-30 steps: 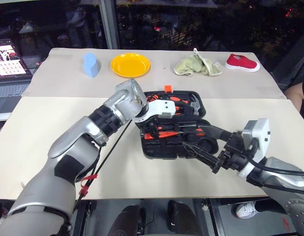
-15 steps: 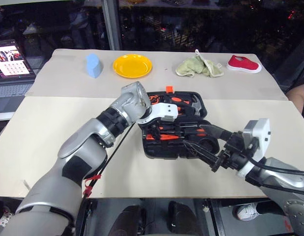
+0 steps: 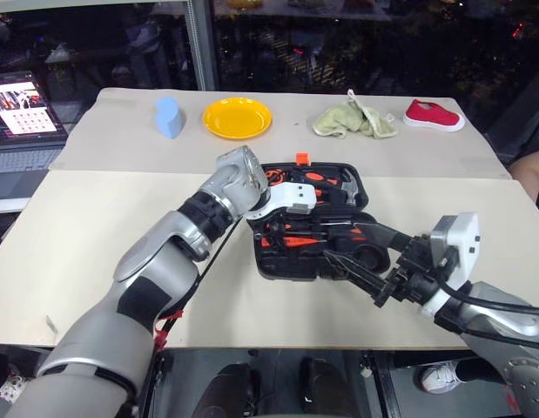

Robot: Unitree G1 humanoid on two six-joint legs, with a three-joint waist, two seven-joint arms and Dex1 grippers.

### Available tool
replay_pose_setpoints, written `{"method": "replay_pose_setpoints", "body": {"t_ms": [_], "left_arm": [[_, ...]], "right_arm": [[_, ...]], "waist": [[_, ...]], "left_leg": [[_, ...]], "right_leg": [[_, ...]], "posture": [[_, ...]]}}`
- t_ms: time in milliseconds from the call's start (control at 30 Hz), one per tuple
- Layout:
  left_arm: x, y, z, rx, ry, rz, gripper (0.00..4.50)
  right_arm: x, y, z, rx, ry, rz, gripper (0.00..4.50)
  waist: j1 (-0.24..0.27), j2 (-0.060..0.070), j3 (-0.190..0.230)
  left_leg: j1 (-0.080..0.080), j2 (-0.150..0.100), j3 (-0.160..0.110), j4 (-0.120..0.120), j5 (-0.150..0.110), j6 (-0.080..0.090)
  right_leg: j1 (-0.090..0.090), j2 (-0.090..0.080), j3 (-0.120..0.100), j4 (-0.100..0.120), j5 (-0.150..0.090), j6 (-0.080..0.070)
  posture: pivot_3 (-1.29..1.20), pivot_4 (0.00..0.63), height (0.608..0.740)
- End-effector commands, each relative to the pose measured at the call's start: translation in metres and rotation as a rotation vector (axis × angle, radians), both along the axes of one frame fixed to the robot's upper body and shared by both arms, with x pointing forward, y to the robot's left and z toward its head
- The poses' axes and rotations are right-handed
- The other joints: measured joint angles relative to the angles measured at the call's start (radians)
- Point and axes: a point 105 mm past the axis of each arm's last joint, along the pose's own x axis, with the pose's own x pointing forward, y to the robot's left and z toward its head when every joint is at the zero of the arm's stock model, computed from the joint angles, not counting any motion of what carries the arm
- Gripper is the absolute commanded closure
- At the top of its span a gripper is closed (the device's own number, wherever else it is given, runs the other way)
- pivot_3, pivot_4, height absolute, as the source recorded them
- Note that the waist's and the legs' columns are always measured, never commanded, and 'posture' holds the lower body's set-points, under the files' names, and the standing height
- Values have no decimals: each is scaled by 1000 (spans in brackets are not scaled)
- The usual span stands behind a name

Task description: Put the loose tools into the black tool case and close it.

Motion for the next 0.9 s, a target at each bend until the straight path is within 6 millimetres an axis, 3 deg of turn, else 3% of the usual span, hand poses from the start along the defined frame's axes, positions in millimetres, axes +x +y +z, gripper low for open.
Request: {"method": "replay_pose_setpoints", "body": {"t_ms": [33, 67, 167, 267, 367, 467, 600, 767, 900], "left_arm": [[-5, 23, 48, -137, -46, -30, 436], [-10, 27, 56, -194, -43, -49, 436], [-17, 34, 67, -319, -49, -81, 1189], [-21, 35, 70, -510, -16, -69, 2359], [-24, 41, 57, -652, -11, -61, 3534], [-18, 40, 32, -685, -58, -16, 4446], [-12, 32, 12, -753, -113, 13, 4446], [4, 17, 11, -852, -138, 134, 4446], [5, 11, 6, -860, -111, 139, 4446]], "right_arm": [[-1, -1, 8, 9, -46, 9, 0], [-1, -2, 8, 9, -40, 9, 0], [-1, -4, 6, 6, -29, 11, 0], [-2, -7, 6, -11, -20, 14, 0], [-3, -12, 4, -34, -7, 2, 0], [-4, -15, 4, -39, 4, -6, 0], [-6, -17, 2, -51, 26, -7, 0], [-5, -20, 4, -48, 39, -19, 0], [-4, -20, 5, -45, 41, -20, 0]], "waist": [[-15, 0, 0], [-20, 0, 0], [-18, 1, 0], [-6, 2, 0], [-7, 2, 0], [-7, 2, 0], [1, 2, 0], [10, 2, 0], [9, 2, 0]], "left_leg": [[0, 0, 0, 0, 0, 0], [0, 0, 1, 0, 1, -1], [1, 1, 0, -1, 4, -8], [2, 0, -1, -1, 4, -8], [2, 0, -1, 0, 3, -8], [1, 0, -1, 0, 4, -9], [2, 0, -1, 0, 4, -9], [1, 0, -1, 0, 4, -9], [1, 0, 0, 0, 4, -9]], "right_leg": [[-2, 0, 1, 1, 0, 0], [-3, 0, 2, 2, 0, -1], [-3, 0, 1, 4, -2, -3], [-1, 0, -1, 3, -2, -2], [-1, -1, 0, 3, -2, -2], [-1, 0, 0, 3, -2, -2], [0, -1, 0, 2, -2, -2], [0, -2, 0, 1, -2, -2], [0, -1, 0, 2, -2, -2]], "posture": [[0, 150, 740], [0, 150, 740], [0, 150, 740], [0, 150, 740], [0, 150, 740], [0, 150, 740], [0, 150, 740], [0, 150, 740], [0, 150, 740]]}}
